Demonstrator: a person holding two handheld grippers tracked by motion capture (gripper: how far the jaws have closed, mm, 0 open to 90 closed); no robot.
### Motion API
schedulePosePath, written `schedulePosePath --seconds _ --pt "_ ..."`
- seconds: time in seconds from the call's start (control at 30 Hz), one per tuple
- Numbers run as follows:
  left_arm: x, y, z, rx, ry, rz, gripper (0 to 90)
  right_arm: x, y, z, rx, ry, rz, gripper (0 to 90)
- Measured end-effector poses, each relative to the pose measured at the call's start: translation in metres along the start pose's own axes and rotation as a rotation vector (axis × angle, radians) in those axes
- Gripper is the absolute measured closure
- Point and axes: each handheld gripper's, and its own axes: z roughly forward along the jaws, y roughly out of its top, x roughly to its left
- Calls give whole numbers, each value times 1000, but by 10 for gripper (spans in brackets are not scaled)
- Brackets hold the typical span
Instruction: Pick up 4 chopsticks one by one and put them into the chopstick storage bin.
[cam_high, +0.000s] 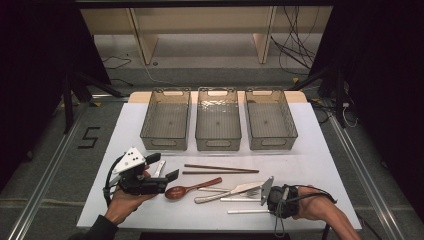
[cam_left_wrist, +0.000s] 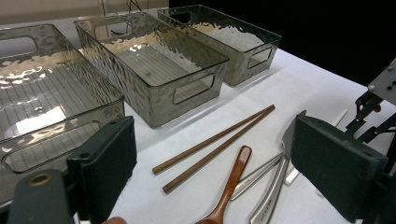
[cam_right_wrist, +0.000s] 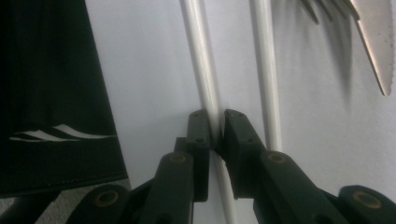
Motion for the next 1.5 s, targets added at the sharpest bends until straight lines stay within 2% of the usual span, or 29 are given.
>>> schedulePosePath --seconds 0.1,0.17,0.37,0.43,0.47,0.57,0.7,0.83,1.0,1.1,1.17,1.2,1.27,1.33,1.43,1.5 --pt "0 0 1 3 -1 -5 142 2 2 0 15 -1 -36 855" --pt "1 0 1 4 -3 -6 142 4 3 0 24 -1 -28 856" --pt "1 0 1 6 -5 -4 142 3 2 0 12 6 -46 858" --pt "0 0 1 7 -5 -3 143 4 2 -2 0 23 -38 859" --pt "0 0 2 7 -7 -3 143 4 3 -6 -25 7 -55 860" --pt "0 0 3 21 -17 -3 144 4 4 -11 -47 -14 -58 860" --pt "-3 0 6 44 -54 -8 149 5 8 -23 -95 -46 -54 860" --pt "-10 4 11 81 -91 29 153 5 13 -34 -141 -74 -49 860" --pt "-20 6 25 169 -144 106 152 6 24 -38 -145 -87 -82 860" --pt "-29 9 31 197 -181 156 157 7 32 -39 -146 -98 -96 860" --pt "-36 11 36 236 -205 192 163 8 37 -41 -144 -98 -100 859" --pt "-39 12 39 263 -214 212 182 7 43 -41 -147 -107 -120 859" --pt "-46 14 45 310 -224 265 194 8 46 -41 -144 -105 -121 859" --pt "-51 14 49 339 -259 283 234 9 52 -40 -151 -105 -137 859" --pt "-58 12 54 393 -271 348 239 10 58 -40 -147 -105 -148 859" --pt "-60 10 57 421 -279 353 239 11 61 -41 -137 -115 -163 859"
